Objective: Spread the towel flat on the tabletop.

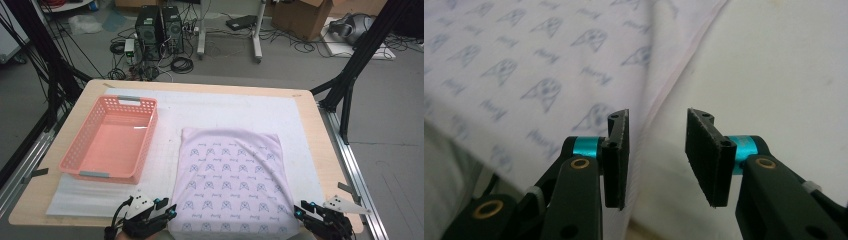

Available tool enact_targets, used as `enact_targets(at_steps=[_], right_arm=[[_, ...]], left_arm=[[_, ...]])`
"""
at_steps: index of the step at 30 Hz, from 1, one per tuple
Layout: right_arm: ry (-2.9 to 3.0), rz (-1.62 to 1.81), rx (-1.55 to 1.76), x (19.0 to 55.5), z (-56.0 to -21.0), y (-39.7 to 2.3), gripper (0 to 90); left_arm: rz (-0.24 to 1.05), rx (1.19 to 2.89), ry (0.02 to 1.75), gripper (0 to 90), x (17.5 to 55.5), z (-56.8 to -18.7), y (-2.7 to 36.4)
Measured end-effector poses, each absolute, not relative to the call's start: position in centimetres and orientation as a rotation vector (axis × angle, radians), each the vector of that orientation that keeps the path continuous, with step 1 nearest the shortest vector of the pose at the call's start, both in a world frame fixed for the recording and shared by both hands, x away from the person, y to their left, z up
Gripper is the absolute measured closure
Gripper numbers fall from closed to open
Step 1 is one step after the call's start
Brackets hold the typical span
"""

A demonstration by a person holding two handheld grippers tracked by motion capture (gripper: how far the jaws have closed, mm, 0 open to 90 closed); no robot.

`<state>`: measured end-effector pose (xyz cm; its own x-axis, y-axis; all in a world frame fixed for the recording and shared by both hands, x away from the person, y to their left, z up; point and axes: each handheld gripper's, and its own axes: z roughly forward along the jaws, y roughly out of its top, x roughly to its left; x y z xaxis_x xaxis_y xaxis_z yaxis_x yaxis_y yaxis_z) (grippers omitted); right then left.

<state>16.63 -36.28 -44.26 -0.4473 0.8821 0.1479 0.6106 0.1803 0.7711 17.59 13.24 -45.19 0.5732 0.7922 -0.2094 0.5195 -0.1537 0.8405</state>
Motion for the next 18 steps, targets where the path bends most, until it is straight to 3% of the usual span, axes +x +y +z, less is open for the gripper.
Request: enact_targets(at_steps=[10,14,18], right_arm=[[2.118,1.108,1.361,18.3,-44.1,-34.9,58.7],[2.071,1.108,1.394,19.1,-43.9,-35.4,69.5],[2.063,1.097,1.408,20.2,-43.8,-35.7,71.3]], left_arm=[[0.361,1.79,1.069,55.1,19.5,-44.7,13.1],[0.357,1.791,1.062,54.5,20.5,-44.6,13.0],[0.349,1.792,1.047,54.1,21.6,-44.5,12.7]])
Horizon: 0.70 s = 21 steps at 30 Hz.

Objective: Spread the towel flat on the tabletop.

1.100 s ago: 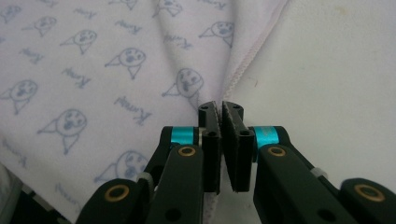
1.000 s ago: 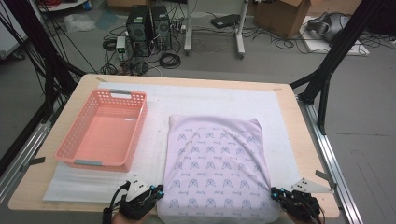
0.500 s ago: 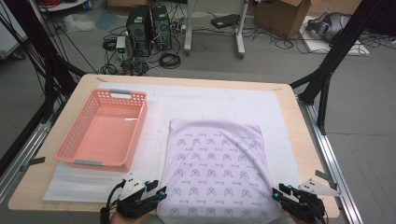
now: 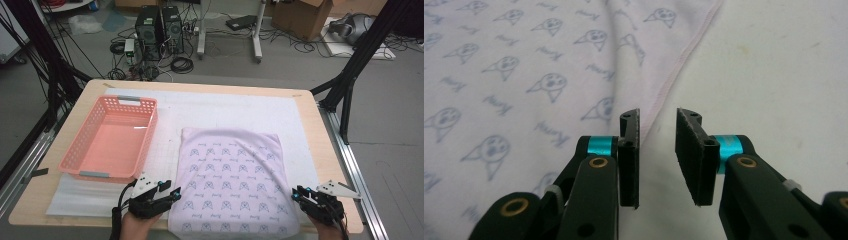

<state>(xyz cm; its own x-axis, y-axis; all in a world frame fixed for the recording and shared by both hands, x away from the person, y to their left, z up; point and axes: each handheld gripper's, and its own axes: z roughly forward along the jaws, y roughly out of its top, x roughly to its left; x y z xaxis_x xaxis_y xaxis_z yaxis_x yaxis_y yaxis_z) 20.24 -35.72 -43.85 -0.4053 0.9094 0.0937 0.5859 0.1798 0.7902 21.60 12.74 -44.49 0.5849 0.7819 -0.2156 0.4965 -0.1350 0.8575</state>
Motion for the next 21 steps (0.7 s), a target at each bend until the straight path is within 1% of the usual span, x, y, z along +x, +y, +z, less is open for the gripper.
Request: enact_targets(at_steps=[2,6,10,12,16,21], right_arm=[[2.055,1.101,1.409,21.0,-43.8,-35.8,70.9],[2.053,1.09,1.413,22.6,-43.8,-35.9,70.9],[2.05,1.087,1.418,24.7,-43.6,-36.2,69.0],[2.03,1.101,1.43,26.1,-43.2,-36.5,67.5],[2.01,1.115,1.445,29.3,-42.6,-36.4,67.2],[2.018,1.042,1.409,33.7,-41.9,-35.6,66.7]], left_arm=[[0.345,1.792,1.035,53.2,22.3,-44.4,12.6],[0.325,1.782,1.04,48.3,23.9,-44.2,12.5],[0.303,1.789,1.025,47.8,26.2,-44.0,12.0],[0.301,1.79,1.024,47.4,27.3,-43.9,11.8],[0.299,1.794,1.046,47.4,29.5,-43.9,11.7],[0.306,1.8,1.043,47.3,31.4,-44.0,11.4]])
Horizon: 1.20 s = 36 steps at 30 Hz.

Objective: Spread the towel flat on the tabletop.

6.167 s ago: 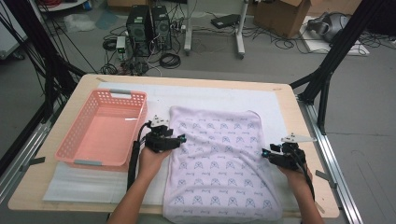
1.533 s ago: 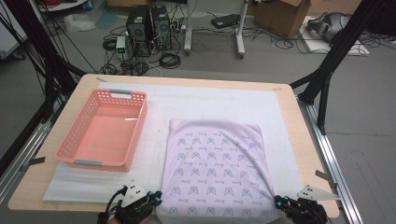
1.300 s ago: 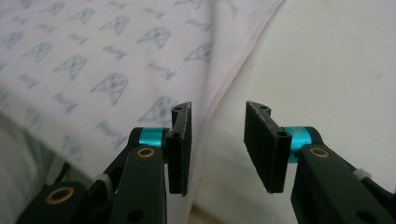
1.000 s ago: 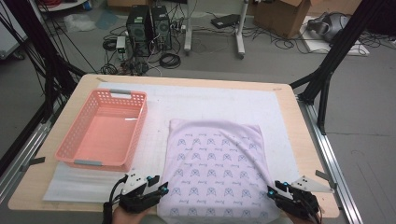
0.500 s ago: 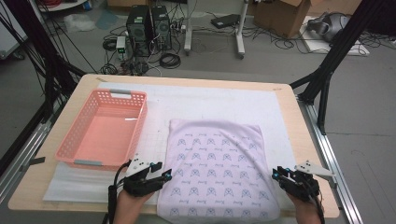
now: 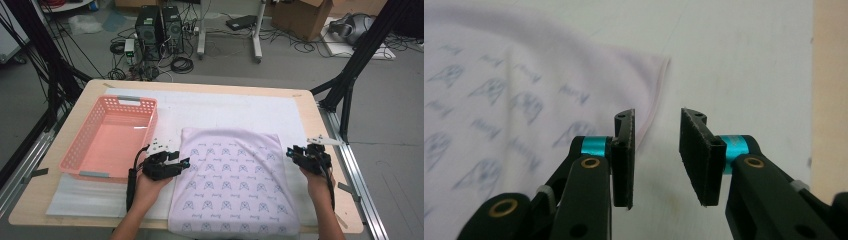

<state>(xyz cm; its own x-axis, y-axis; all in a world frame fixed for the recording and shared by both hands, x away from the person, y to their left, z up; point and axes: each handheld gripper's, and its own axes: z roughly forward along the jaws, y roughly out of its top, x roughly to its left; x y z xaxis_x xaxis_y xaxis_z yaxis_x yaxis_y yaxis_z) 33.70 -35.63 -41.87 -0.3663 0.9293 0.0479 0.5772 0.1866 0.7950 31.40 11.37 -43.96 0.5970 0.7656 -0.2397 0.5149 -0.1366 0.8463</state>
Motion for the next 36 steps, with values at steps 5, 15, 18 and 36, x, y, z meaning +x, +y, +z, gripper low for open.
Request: enact_targets(at_steps=[5,15,18,36], right_arm=[[2.063,1.008,1.387,38.3,-41.8,-34.6,64.0],[2.174,0.935,1.368,43.3,-44.4,-31.7,68.7],[2.232,0.931,1.288,43.3,-44.2,-31.7,86.9],[2.007,0.953,1.377,41.4,-42.2,-34.3,62.8]], left_arm=[[0.33,1.768,1.041,48.7,32.8,-44.5,11.0],[0.326,1.754,1.128,48.8,33.6,-45.1,11.2],[0.296,1.787,1.146,48.1,34.0,-44.7,10.8],[0.415,1.814,1.242,51.6,40.9,-42.9,8.3]])
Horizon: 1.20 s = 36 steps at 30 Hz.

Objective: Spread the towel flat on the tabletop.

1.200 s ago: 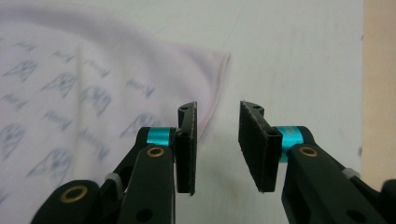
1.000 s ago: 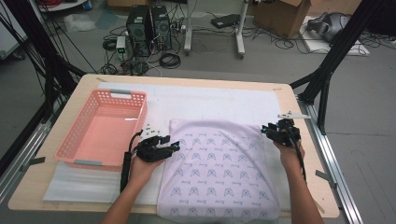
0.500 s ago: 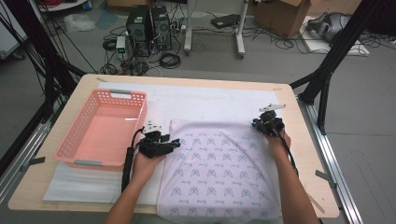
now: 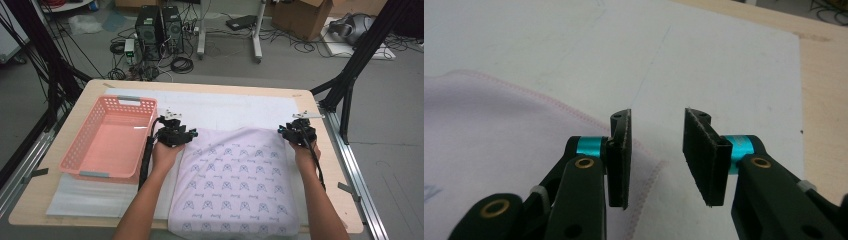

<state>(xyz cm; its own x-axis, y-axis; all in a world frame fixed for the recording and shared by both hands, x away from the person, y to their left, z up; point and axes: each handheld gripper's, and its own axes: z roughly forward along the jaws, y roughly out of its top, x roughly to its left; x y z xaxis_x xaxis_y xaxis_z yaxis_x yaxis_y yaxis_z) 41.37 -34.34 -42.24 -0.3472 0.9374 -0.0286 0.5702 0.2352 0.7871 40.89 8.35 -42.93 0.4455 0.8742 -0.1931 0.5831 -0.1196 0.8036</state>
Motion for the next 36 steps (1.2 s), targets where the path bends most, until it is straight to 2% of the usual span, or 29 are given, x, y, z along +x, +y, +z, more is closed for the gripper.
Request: enact_targets(at_steps=[6,7,9,11,15,17,18,19,21,23,25,27,30,36], right_arm=[[2.031,0.996,1.365,40.8,-41.5,-34.2,61.9],[2.037,0.996,1.367,40.7,-41.5,-34.2,61.7],[2.039,0.992,1.373,40.7,-41.5,-34.2,61.5],[2.044,0.989,1.383,40.7,-41.6,-34.2,61.2],[2.056,0.971,1.394,40.8,-41.7,-34.0,60.8],[2.079,0.95,1.413,40.8,-42.0,-33.8,60.2],[2.094,0.937,1.425,40.9,-42.2,-33.7,60.0],[2.111,0.921,1.434,41.0,-42.5,-33.6,59.9],[2.141,0.886,1.462,41.2,-43.2,-33.3,60.2],[2.153,0.861,1.476,41.4,-43.9,-33.1,65.0],[2.142,0.893,1.481,41.5,-43.9,-33.2,84.1],[2.109,0.816,1.449,41.5,-43.8,-33.0,87.4],[2.056,0.8,1.483,41.5,-43.9,-32.9,85.3],[2.035,0.892,1.475,40.8,-42.6,-33.5,60.5]], left_arm=[[0.408,1.841,1.273,51.0,42.4,-45.0,7.7],[0.441,1.857,1.255,51.4,42.3,-45.1,7.4],[0.517,1.895,1.243,60.1,42.2,-45.1,7.1],[0.566,1.917,1.23,84.6,42.3,-45.0,7.4],[0.632,1.843,1.375,87.0,42.6,-45.0,8.6],[0.61,1.825,1.376,83.8,42.7,-45.0,8.9],[0.604,1.82,1.372,71.8,42.7,-45.0,8.9],[0.574,1.819,1.368,63.6,42.6,-45.0,9.1],[0.538,1.803,1.371,54.9,42.6,-45.0,9.3],[0.494,1.793,1.358,51.0,42.5,-44.9,9.5],[0.487,1.79,1.331,49.0,42.2,-44.5,9.4],[0.483,1.776,1.298,48.7,42.0,-44.2,9.4],[0.452,1.758,1.254,46.7,41.7,-43.8,9.6],[0.412,1.733,1.161,43.2,40.8,-43.4,9.7]])
